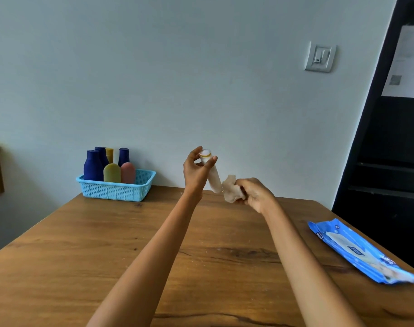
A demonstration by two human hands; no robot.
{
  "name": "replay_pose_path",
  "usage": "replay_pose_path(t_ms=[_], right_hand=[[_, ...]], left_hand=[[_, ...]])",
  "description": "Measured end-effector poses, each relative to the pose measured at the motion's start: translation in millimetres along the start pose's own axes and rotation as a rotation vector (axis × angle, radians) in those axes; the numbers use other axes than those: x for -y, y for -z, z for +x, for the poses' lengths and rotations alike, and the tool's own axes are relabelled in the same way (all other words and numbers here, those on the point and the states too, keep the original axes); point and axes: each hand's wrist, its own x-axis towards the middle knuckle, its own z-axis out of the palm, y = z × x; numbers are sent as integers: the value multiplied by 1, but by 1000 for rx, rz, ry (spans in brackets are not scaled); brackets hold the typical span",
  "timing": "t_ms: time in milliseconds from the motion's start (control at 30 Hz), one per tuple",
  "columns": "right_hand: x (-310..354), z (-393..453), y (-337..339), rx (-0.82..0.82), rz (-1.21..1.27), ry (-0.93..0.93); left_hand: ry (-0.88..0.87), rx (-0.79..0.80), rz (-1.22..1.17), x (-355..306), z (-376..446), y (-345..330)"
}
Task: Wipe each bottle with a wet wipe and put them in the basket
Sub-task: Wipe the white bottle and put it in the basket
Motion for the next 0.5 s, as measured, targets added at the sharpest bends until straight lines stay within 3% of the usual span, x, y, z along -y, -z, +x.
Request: replay_pose_path(t_ms=[100, 233, 333, 500], right_hand=[[1, 5, -3, -166, 84, 82], [7, -7, -21, -72, 165, 336], [2, -12, -36, -96, -145, 512], [-24, -4, -40, -151, -478, 965]], left_hand=[[7, 45, 20, -1, -3, -5], [52, 99, 65, 4, -5, -14], [166, 34, -37, 3, -1, -12], [299, -126, -203, -5, 15, 8]])
